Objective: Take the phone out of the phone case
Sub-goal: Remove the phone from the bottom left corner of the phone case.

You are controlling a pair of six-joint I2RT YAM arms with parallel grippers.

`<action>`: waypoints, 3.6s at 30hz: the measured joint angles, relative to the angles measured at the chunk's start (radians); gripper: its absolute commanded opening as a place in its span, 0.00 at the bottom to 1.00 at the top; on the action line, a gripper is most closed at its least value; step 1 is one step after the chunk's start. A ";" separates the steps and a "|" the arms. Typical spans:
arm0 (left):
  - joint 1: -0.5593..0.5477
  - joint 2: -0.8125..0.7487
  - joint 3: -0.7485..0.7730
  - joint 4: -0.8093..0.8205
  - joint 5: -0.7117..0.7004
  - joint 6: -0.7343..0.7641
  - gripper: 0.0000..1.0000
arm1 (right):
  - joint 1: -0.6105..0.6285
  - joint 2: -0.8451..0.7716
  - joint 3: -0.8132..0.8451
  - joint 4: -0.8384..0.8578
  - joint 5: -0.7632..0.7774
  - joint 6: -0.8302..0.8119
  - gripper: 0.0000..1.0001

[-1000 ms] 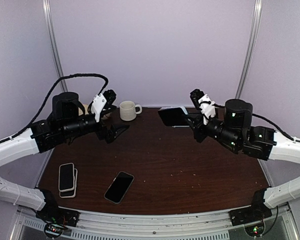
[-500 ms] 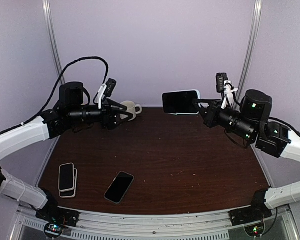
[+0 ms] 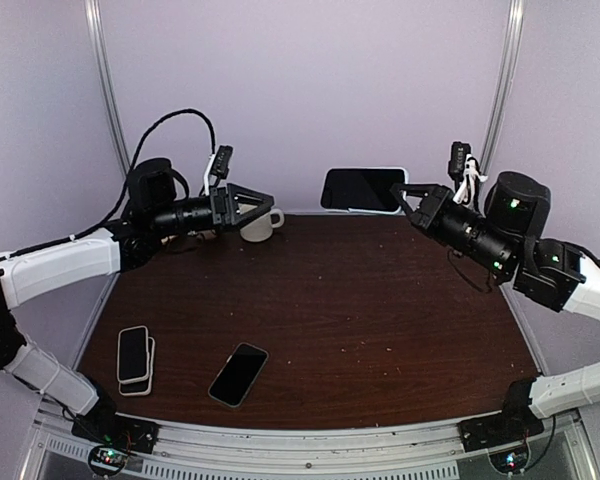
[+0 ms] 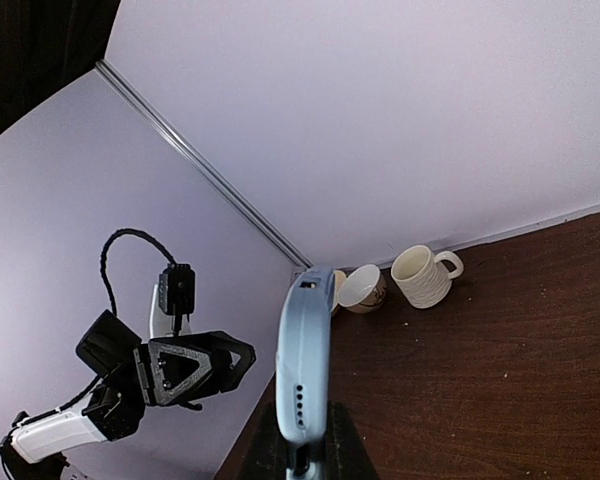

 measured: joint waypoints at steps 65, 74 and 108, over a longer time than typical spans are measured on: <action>-0.056 0.089 -0.001 0.209 -0.077 -0.512 0.55 | 0.000 0.153 0.002 0.297 -0.105 0.269 0.00; -0.060 0.081 0.002 0.169 -0.082 -0.476 0.55 | -0.001 0.162 0.002 0.309 -0.119 0.268 0.00; -0.068 0.024 0.019 0.062 -0.116 -0.352 0.56 | -0.004 0.167 -0.011 0.333 -0.155 0.270 0.00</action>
